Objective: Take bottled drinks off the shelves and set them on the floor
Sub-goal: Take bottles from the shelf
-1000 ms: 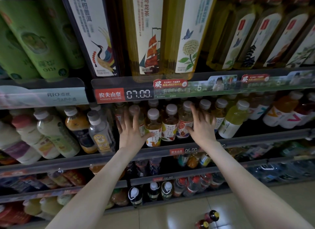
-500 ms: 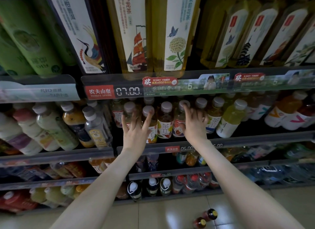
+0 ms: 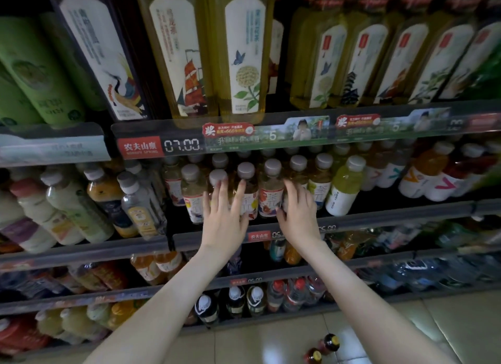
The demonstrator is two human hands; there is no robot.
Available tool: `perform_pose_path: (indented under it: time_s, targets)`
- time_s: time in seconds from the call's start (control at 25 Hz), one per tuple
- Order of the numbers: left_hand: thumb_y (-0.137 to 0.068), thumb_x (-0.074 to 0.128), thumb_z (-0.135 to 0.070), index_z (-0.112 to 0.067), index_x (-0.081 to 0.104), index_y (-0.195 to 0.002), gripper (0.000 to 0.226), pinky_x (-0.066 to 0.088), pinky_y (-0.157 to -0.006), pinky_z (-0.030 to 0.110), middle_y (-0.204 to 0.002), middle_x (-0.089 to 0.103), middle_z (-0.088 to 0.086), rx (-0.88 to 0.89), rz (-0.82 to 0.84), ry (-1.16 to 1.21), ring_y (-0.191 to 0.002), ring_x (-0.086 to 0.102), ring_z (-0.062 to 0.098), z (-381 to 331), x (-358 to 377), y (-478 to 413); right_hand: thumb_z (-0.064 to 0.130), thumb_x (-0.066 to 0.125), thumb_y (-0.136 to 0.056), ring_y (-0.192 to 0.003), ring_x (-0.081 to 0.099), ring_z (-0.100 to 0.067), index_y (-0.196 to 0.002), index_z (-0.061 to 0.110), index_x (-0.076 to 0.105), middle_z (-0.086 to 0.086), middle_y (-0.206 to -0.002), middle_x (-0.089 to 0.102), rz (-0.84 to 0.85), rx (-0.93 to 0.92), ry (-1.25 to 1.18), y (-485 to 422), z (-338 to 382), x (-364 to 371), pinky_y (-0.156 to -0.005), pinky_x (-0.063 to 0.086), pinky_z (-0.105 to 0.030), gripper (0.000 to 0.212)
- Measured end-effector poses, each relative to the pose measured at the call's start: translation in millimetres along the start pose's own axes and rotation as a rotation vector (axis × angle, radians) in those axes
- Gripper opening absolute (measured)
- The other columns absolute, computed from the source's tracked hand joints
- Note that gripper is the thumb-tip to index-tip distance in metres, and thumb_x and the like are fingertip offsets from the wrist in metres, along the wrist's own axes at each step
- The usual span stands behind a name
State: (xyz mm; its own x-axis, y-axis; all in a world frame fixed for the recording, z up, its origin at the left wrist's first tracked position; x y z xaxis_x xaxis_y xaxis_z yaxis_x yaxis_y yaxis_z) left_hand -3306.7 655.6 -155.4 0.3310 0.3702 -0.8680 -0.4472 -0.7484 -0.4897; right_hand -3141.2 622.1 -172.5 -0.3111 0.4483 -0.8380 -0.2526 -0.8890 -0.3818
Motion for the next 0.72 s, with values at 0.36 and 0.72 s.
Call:
perform_pose_path:
  time_s: [0.36,0.72]
  targets:
    - [-0.092,0.053,-0.02,-0.01,0.044,-0.139,0.048,0.035,-0.104,0.048,-0.144,0.036,0.023,0.024,0.149,0.189,-0.128,0.039,0.042,-13,-24,1,0.014,0.053,-0.096,-0.134,0.035,-0.023,-0.145,0.018,0.032,-0.006,-0.145,0.037,0.01,0.084,-0.145,31,1,-60,-0.105,0.035,-0.034,0.054]
    - [-0.096,0.043,-0.019,-0.019,0.005,-0.152,0.067,0.018,-0.114,0.045,-0.154,0.008,0.022,-0.178,0.234,0.091,-0.139,0.014,0.04,50,-19,15,0.018,0.056,-0.095,-0.142,0.023,-0.028,-0.154,0.022,0.009,-0.009,-0.156,0.02,0.208,0.13,-0.175,-30,13,-25,-0.114,0.028,-0.041,0.076]
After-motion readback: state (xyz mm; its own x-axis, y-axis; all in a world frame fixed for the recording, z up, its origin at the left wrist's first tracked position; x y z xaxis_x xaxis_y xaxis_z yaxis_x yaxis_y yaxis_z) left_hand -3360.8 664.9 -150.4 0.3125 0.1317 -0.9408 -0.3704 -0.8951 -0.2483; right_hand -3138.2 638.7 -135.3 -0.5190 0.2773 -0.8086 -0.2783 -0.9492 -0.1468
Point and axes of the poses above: each hand's wrist, its own y-axis away from the middle knuckle, its own x-axis out of the palm, z = x × y, the point moved 5 cm from there along -y, towards the middle knuckle
